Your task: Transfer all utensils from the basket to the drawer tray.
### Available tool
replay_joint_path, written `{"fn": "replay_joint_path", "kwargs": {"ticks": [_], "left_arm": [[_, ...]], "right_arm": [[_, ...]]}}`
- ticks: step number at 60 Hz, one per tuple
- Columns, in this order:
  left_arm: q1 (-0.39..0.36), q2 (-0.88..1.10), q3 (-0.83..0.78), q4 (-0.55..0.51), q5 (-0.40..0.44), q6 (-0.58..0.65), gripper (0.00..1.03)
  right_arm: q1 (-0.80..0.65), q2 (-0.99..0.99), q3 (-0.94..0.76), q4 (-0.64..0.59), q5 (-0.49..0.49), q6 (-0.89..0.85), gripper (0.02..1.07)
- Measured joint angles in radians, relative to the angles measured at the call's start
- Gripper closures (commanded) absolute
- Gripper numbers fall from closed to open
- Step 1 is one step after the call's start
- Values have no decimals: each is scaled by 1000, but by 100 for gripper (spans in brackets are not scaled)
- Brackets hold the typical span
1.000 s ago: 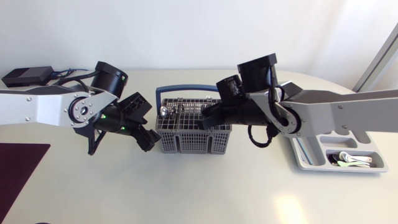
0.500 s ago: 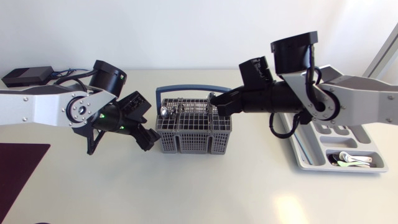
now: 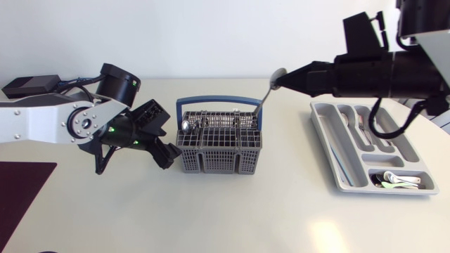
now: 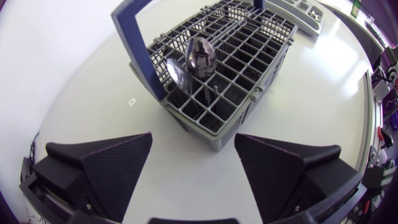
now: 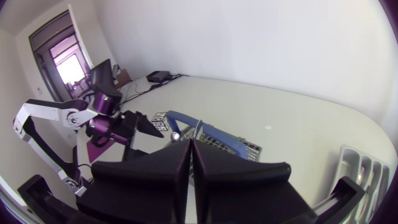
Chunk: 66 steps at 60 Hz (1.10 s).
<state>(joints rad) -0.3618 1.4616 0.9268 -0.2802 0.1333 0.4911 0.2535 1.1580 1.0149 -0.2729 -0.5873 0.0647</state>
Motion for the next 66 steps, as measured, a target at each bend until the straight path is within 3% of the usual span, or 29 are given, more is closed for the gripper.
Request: {"fn": "replay_joint_path", "kwargs": {"ticks": [13, 30, 49, 66], "left_arm": [[2, -95, 0, -37, 0, 0, 11], [-18, -116, 5, -69, 3, -1, 11], [-45, -116, 74, -133, 4, -27, 11], [-46, -116, 108, -187, 20, -54, 11]], "right_arm": [[-127, -113, -38, -192, 170, -158, 101], [-425, -157, -223, -243, 376, -529, 101], [-745, -28, -313, -91, 439, -838, 101], [-829, 83, -381, 32, 485, -983, 97]]}}
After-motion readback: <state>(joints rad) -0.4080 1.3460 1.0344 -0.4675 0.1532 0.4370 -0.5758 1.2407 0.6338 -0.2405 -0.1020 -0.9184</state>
